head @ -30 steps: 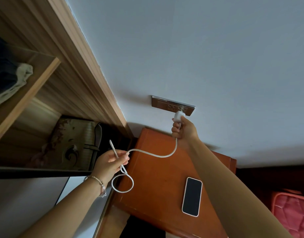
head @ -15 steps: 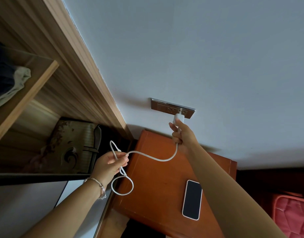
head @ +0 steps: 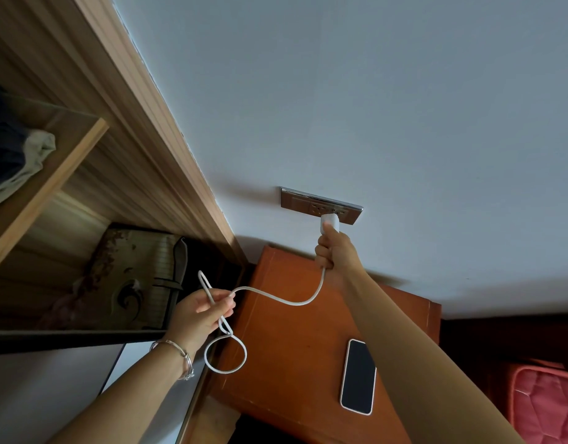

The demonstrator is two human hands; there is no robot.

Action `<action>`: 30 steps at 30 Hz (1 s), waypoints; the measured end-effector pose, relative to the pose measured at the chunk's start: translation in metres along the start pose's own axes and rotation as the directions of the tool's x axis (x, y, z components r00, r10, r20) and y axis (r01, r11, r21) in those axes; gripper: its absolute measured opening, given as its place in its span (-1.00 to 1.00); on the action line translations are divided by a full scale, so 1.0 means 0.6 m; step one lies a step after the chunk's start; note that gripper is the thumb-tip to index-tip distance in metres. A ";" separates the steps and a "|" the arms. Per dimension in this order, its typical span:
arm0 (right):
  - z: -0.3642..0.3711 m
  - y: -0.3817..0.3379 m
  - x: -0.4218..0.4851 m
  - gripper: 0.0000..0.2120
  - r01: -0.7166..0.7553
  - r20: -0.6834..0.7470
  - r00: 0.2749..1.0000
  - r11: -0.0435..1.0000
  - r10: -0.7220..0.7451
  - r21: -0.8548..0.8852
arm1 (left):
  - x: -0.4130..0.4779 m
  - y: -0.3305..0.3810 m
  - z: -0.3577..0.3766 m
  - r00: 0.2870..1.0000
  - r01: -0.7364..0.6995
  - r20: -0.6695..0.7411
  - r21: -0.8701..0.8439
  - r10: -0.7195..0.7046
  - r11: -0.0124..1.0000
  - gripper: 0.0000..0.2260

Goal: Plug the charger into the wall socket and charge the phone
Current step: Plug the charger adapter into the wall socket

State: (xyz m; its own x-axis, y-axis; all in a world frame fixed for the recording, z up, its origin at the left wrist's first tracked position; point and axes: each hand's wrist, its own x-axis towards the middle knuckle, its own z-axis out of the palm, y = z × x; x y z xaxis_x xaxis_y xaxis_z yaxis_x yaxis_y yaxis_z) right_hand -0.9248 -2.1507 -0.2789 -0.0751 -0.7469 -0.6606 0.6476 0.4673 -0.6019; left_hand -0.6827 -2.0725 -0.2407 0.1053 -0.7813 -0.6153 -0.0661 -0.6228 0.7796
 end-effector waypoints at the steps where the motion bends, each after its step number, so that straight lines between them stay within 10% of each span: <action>1: 0.000 0.001 0.000 -0.85 -0.006 0.009 1.000 1.000 0.006 0.010 | 0.000 0.001 0.000 1.000 -0.004 -0.002 -0.002 0.004 1.000 -0.90; 30: 0.026 -0.053 -0.017 -0.86 -0.181 -0.153 0.967 0.972 0.204 0.149 | 0.002 -0.008 0.004 0.999 0.043 0.007 -0.022 -0.043 0.999 -0.91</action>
State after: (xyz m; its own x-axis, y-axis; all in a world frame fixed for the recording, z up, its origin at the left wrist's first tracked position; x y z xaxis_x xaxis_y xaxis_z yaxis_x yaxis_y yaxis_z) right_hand -0.9330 -2.1652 -0.2457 -0.0568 -0.5545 -0.8303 0.7560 0.5193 -0.3986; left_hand -0.6847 -2.0704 -0.2454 0.1010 -0.7540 -0.6491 -0.0400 -0.6550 0.7546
